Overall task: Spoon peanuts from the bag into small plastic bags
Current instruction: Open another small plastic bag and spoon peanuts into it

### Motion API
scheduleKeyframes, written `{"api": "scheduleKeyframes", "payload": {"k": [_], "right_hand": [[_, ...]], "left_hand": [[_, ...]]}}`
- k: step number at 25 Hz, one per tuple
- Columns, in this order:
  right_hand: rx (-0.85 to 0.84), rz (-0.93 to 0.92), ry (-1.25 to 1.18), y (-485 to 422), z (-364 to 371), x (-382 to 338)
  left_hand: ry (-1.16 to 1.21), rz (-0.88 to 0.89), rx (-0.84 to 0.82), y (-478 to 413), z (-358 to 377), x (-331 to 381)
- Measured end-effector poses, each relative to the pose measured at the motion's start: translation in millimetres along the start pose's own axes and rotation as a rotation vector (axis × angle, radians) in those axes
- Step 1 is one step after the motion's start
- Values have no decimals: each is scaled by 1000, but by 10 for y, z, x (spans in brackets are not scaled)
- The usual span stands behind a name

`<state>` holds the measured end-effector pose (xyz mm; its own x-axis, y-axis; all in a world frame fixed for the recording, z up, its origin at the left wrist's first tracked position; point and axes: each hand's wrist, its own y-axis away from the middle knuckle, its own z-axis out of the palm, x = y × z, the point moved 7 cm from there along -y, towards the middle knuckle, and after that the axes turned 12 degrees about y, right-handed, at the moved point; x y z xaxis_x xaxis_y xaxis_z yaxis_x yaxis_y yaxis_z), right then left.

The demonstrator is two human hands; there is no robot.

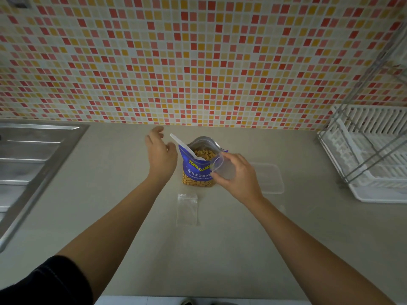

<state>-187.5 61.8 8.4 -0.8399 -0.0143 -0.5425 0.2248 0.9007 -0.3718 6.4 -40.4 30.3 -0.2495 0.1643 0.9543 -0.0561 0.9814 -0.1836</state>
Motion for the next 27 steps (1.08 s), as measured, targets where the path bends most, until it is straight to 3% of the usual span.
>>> {"api": "scheduleKeyframes", "payload": {"k": [3,6,10,14,16,17,19,21,22,27], "right_hand": [[-14,85,-69,-99,6,89],[-71,182,-168,-189,70,176],[-175,235,-277,-248,151,227],[-193,254,-320,-296,202,288],[-195,250,-323,-297,214,298],[-197,244,-320,-297,216,300],[-204,231,-308,-299,213,294],[-207,227,-294,-297,213,300],[-206,228,-288,-296,216,310],[-234,221,-239,-302,219,304]], "left_hand": [[39,-387,-27,-154,126,-323],[120,-457,-72,-319,232,-400],[51,-204,-191,-443,287,-121],[-220,340,-281,-417,205,483],[-350,478,-381,-397,252,525],[-394,447,-437,-391,310,411],[-356,171,-448,-446,341,44],[-131,-181,-316,-484,260,-288],[-64,-265,-262,-486,234,-369],[-59,-258,-235,-503,238,-350]]}}
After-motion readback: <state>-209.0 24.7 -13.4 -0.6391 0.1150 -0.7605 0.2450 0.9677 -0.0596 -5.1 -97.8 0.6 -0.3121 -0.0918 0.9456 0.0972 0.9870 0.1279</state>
